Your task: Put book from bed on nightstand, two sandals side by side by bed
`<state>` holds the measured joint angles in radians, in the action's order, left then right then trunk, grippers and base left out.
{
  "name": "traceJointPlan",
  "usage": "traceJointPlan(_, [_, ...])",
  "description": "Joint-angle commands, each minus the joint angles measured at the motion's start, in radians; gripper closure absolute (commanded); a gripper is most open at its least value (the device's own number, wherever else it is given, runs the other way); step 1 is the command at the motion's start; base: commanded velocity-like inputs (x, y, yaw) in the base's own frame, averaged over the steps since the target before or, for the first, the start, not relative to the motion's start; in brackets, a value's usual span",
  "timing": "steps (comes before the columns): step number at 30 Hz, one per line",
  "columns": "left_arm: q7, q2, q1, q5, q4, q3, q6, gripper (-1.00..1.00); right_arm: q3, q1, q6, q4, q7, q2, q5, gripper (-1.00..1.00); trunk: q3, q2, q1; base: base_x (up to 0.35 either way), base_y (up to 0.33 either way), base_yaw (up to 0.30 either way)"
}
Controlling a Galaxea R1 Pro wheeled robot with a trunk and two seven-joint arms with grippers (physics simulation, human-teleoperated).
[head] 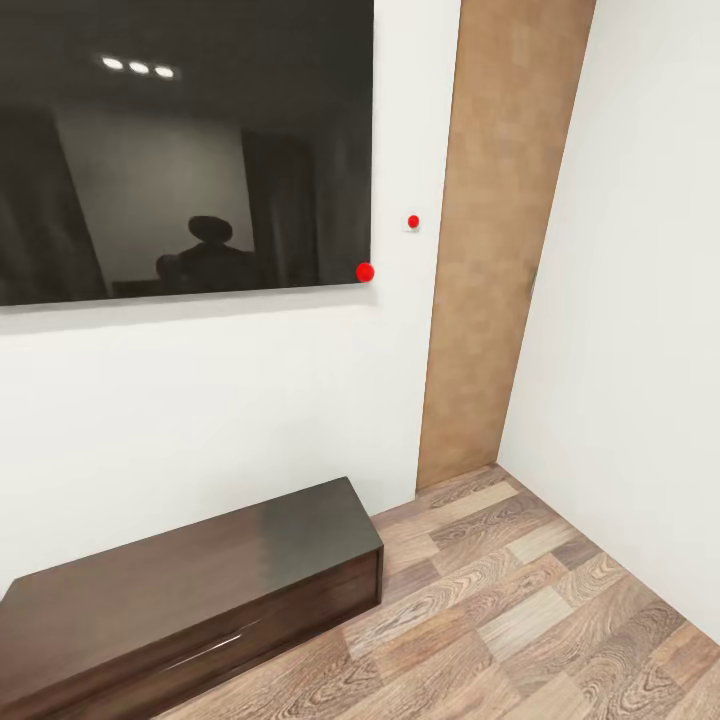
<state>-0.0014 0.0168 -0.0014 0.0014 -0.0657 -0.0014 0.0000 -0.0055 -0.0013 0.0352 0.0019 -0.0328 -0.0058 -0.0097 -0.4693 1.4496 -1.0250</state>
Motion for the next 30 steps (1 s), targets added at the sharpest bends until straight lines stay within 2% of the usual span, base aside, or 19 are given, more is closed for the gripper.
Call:
traceJointPlan(1, [0.0, 0.0, 0.0, 0.0, 0.0, 0.0, 0.0, -1.0, -0.001, 0.0, 0.003, -0.001, -0.003, 0.0, -0.001, -1.0, -0.001, 0.0, 0.0, 0.0, 0.0, 0.0])
traceJointPlan(8, [0.0, 0.0, 0.0, 0.0, 0.0, 0.0, 0.0, -1.0, -0.001, 0.0, 0.003, 0.0, -0.004, 0.0, -0.001, -1.0, -0.001, 0.0, 0.0, 0.0, 0.0, -0.04])
traceJointPlan(30, [0.0, 0.0, 0.0, 0.0, -0.002, 0.0, 0.0, -1.0, -0.001, 0.0, 0.006, 0.0, -0.006, 0.0, -0.002, -1.0, -0.001, 0.0, 0.0, 0.0, 0.0, -0.191])
